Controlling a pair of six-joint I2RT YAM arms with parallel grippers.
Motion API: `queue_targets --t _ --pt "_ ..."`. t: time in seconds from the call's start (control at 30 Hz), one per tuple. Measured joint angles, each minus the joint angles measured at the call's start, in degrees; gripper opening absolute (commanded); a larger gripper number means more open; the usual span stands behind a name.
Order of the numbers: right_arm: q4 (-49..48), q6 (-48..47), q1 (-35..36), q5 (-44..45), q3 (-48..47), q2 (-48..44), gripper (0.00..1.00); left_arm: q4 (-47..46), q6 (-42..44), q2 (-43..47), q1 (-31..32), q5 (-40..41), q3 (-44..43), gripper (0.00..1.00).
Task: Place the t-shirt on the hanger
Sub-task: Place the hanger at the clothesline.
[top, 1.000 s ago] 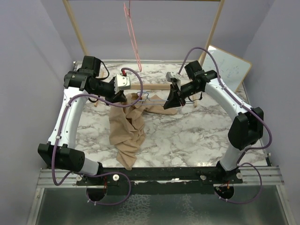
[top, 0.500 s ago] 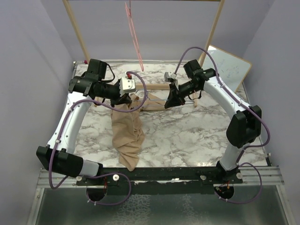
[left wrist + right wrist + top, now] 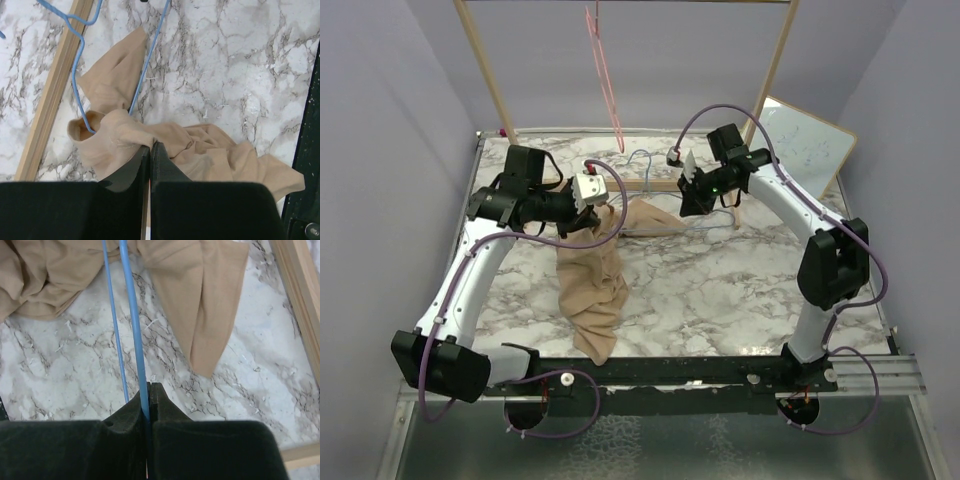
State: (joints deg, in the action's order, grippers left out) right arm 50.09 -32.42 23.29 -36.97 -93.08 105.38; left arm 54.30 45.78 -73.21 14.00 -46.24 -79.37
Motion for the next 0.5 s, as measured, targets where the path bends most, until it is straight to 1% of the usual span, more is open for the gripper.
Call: queue_targets --t 0.17,0.23,0.37,0.5 --pt "-1.5 6.2 0.0 3.1 0.1 -1.1 0.01 -7.9 -6.5 2.4 -0.1 2.3 7.1 0.00" --pt "-2.3 8.8 0.0 3.9 1.0 -3.8 0.01 -10.6 -8.9 2.6 -0.5 2.6 8.5 0.00" --pt "-3.7 12.8 0.0 5.3 2.1 -11.9 0.01 -15.3 -12.9 2.6 -1.6 2.8 9.9 0.00" --pt "-3.2 14.5 0.0 8.4 -1.1 -17.1 0.01 -18.5 -15.3 2.0 -2.4 2.8 10.1 0.00"
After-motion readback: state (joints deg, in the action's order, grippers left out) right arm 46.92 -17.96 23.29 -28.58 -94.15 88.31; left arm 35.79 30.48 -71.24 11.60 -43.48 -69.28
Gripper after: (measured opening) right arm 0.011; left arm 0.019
